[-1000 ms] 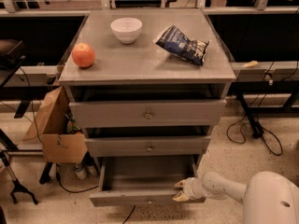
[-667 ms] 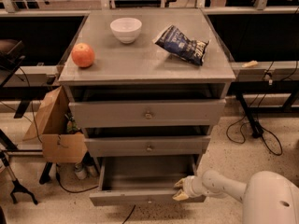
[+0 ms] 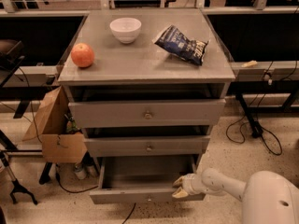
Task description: Close bottom drawer
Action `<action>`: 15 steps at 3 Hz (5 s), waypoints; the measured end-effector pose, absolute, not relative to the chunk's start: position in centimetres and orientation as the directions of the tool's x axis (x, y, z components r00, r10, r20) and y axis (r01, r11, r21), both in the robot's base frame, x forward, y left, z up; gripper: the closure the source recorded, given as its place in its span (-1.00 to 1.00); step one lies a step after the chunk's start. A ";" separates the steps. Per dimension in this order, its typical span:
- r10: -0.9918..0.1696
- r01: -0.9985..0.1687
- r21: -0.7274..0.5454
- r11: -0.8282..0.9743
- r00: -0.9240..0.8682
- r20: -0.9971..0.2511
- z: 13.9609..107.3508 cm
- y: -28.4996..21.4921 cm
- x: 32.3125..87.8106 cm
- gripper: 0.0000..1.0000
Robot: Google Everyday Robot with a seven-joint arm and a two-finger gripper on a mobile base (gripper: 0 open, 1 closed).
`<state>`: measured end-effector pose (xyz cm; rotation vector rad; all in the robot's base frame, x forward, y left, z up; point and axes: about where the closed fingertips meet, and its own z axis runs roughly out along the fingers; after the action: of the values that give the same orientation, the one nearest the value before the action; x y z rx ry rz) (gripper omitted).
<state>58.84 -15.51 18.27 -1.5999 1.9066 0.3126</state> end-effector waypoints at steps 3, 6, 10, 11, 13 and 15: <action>-0.786 -0.940 -0.247 0.234 -0.034 -0.617 20.1 -14.1 62.6 -1.00; -0.769 -0.937 -0.260 0.231 -0.012 -0.639 22.4 -14.0 65.0 -0.61; -0.701 -0.972 -0.072 0.222 -0.108 -0.705 24.0 -15.1 58.5 -1.00; -0.682 -0.978 -0.037 0.205 -0.115 -0.722 22.7 -14.0 57.8 -1.00; -0.656 -0.988 -0.008 0.156 -0.097 -0.748 19.5 -11.2 59.3 -0.62; -0.655 -0.981 -0.054 0.187 -0.084 -0.751 19.8 -11.2 62.6 0.31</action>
Offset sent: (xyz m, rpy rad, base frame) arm 0.0801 0.0109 0.0380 0.0323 -0.1010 -0.0032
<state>62.58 -11.25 19.76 -1.5376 1.8138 0.6368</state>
